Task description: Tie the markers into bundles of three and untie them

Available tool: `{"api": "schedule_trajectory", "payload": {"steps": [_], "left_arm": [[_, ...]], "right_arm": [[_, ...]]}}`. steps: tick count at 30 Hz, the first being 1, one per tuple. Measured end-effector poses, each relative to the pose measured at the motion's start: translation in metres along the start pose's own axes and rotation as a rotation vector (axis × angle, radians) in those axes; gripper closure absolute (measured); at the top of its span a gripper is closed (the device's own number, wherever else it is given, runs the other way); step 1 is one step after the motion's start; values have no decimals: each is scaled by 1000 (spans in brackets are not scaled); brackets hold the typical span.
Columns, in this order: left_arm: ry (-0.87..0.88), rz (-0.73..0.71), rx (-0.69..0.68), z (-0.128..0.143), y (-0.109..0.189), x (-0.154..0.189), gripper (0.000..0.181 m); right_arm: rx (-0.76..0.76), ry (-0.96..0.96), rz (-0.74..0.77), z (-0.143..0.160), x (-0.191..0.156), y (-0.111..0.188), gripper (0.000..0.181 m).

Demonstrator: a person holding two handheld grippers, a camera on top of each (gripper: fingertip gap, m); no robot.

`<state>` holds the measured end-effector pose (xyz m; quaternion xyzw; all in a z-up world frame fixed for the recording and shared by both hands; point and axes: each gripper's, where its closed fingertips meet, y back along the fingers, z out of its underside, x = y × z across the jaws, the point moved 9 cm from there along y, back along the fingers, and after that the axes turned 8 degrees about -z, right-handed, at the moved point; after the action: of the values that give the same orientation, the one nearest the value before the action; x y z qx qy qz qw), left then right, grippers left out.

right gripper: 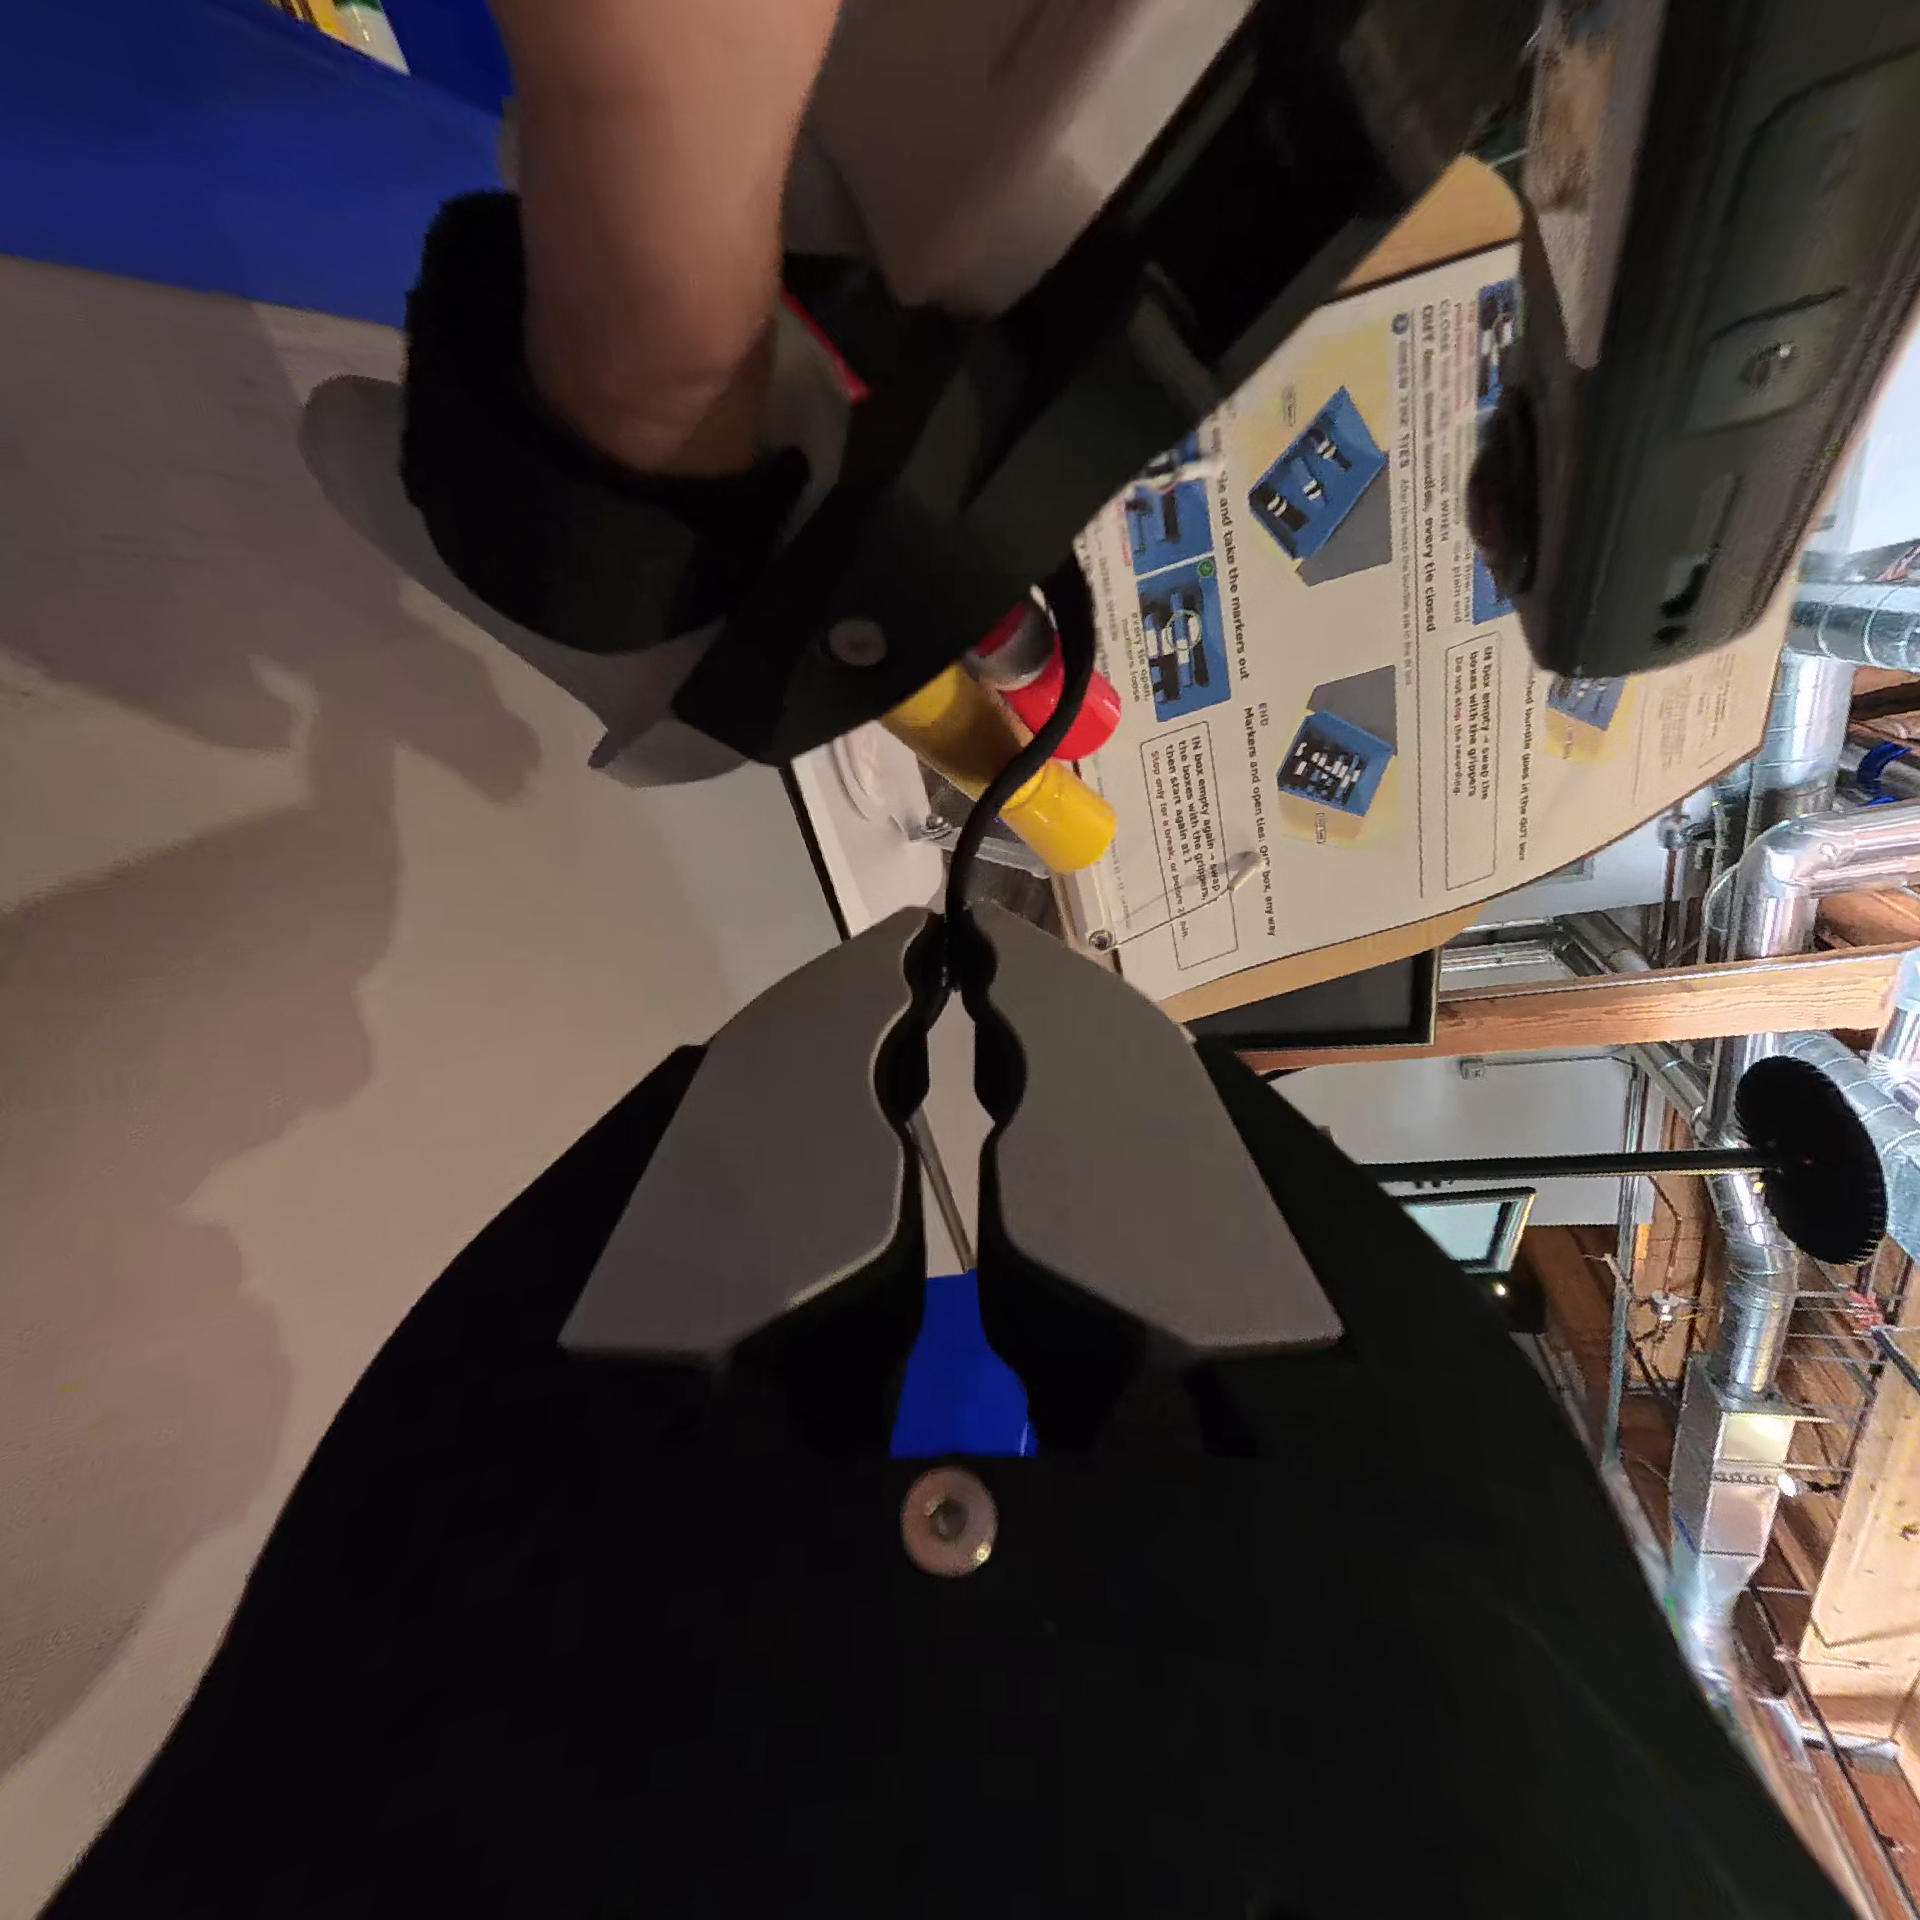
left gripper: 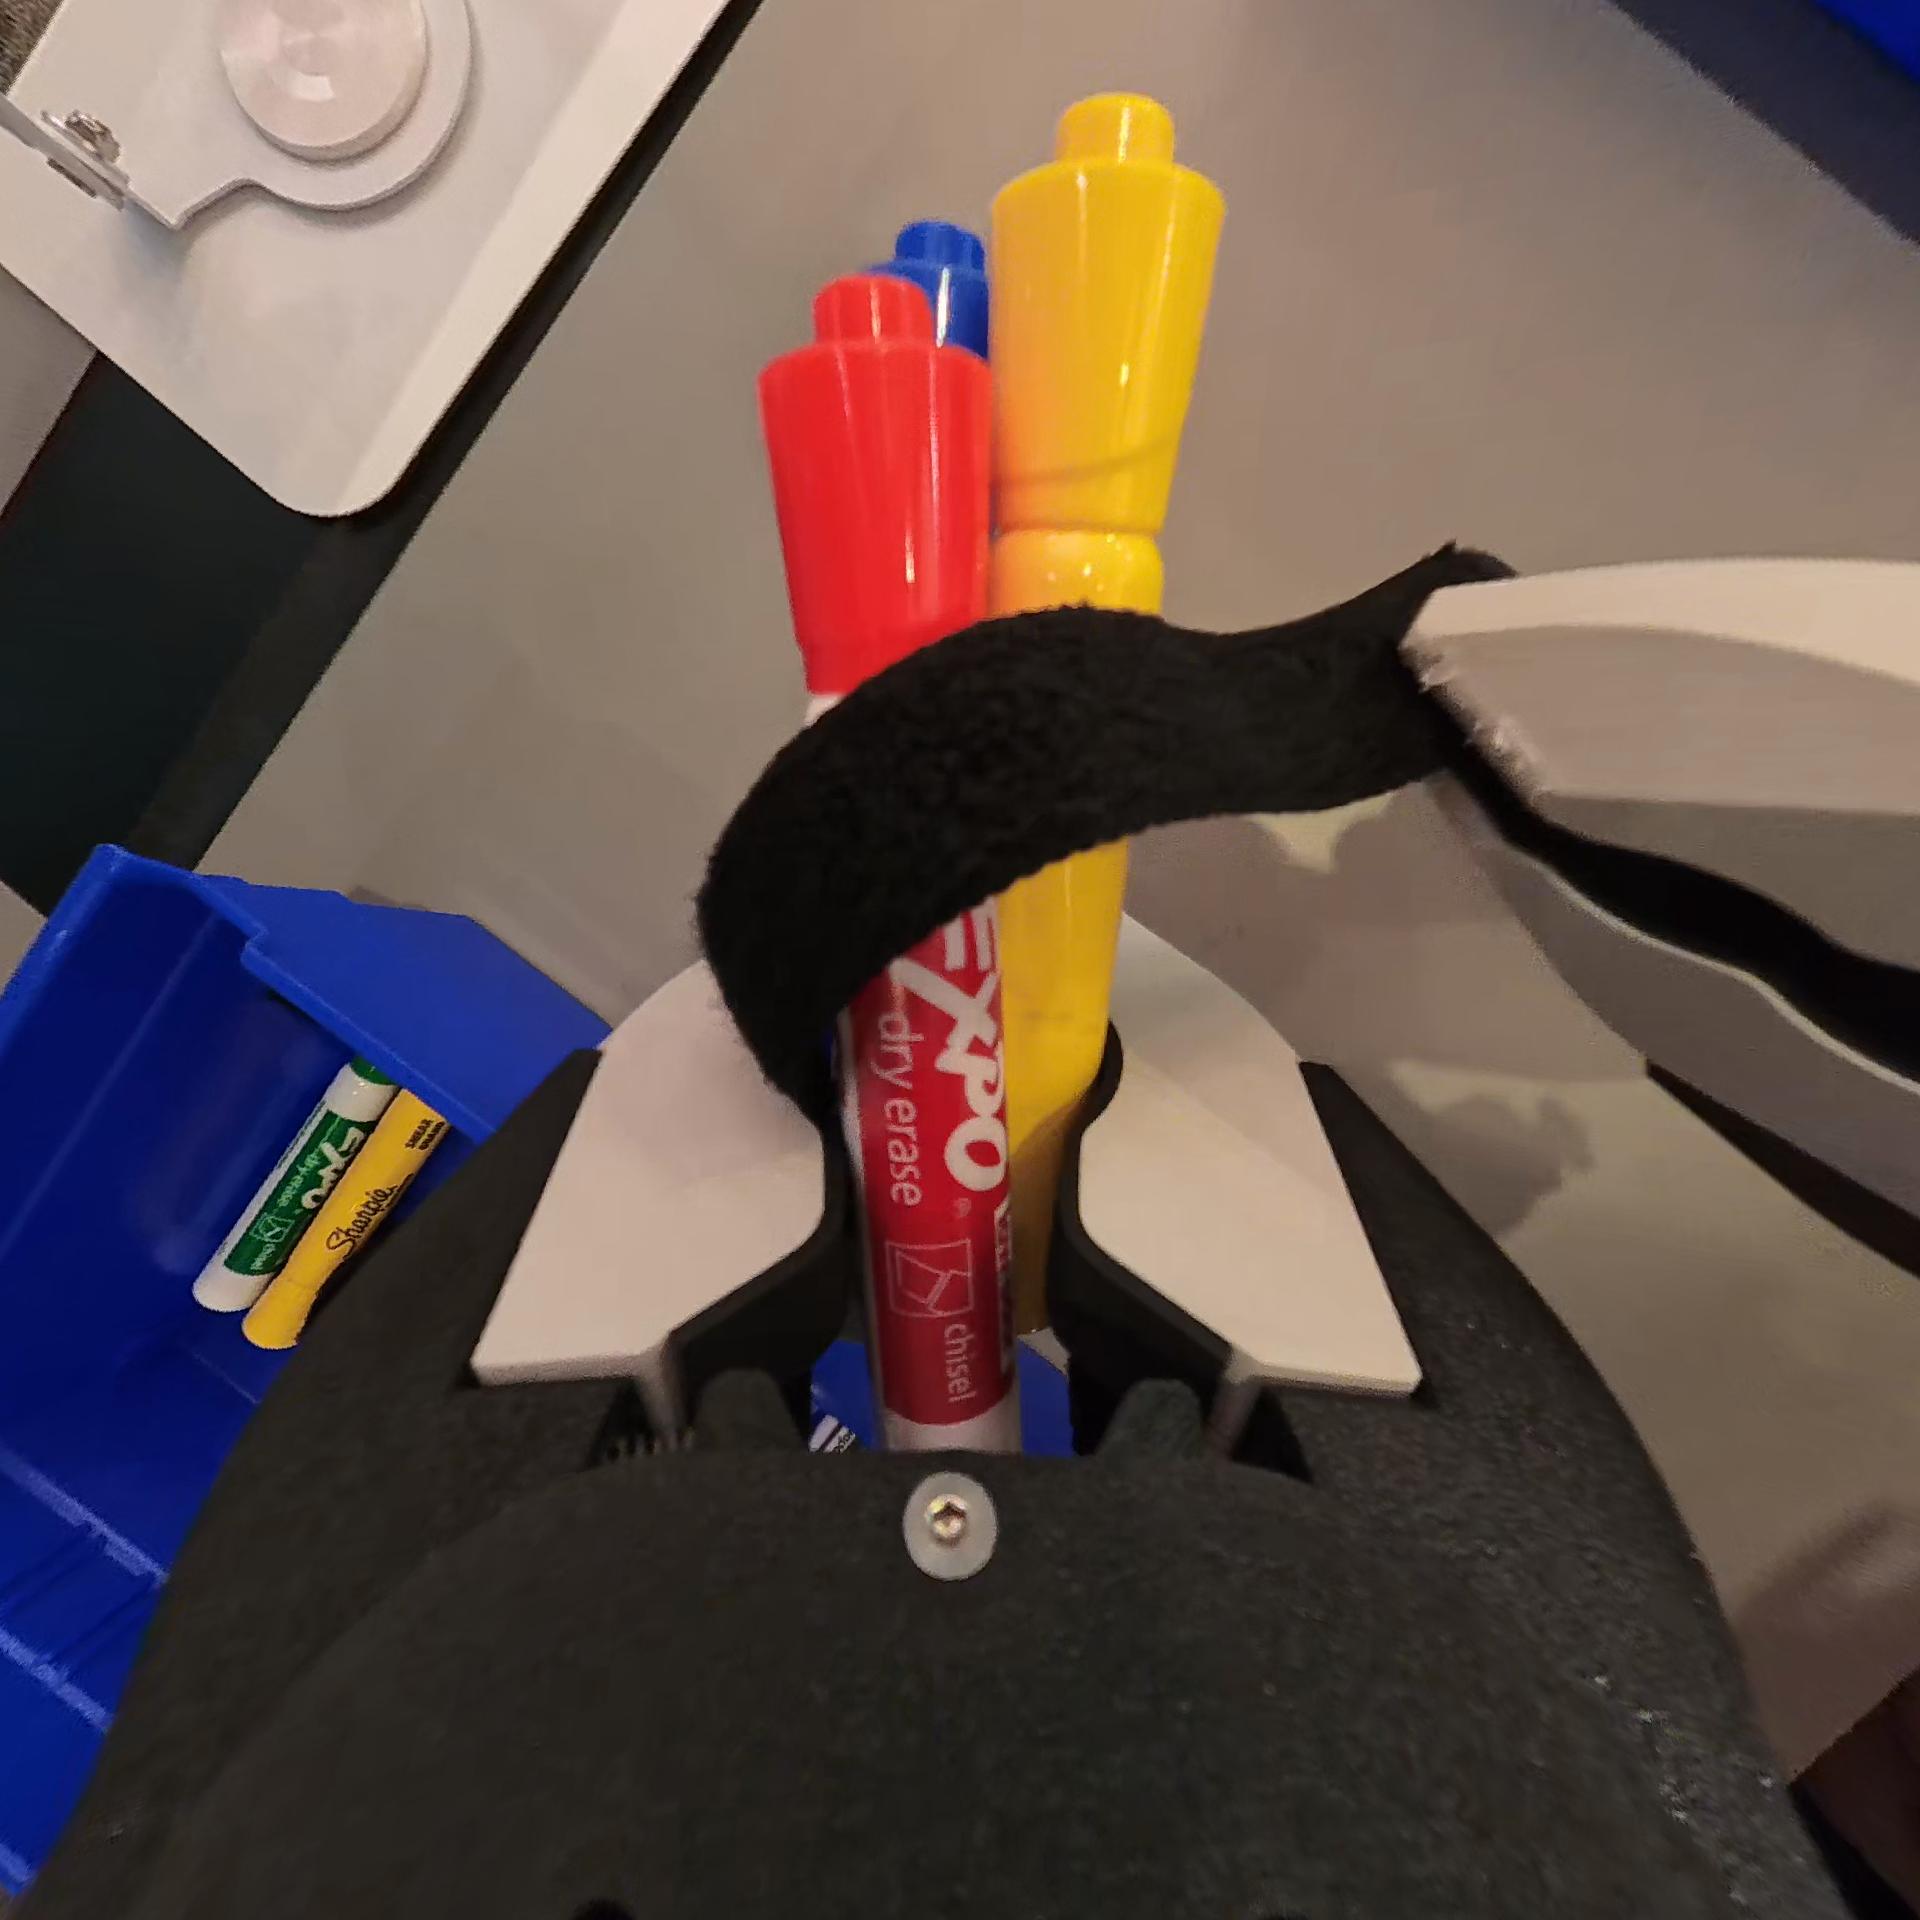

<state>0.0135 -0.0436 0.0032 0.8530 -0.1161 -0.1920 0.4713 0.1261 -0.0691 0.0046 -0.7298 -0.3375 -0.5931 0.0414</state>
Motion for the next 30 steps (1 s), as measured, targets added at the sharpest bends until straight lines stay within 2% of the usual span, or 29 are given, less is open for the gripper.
{"api": "schedule_trajectory", "payload": {"steps": [13, 20, 30], "left_arm": [[-25, 4, -25, 0, -2, 5, 138], [-38, 7, -32, 0, -3, 7, 139], [-52, 14, -26, -2, -2, 10, 139]], "right_arm": [[-53, -21, 52, 13, 15, 1, 177], [1, 151, 109, -1, -1, 5, 177], [85, 183, 108, -10, -10, 10, 177]]}}
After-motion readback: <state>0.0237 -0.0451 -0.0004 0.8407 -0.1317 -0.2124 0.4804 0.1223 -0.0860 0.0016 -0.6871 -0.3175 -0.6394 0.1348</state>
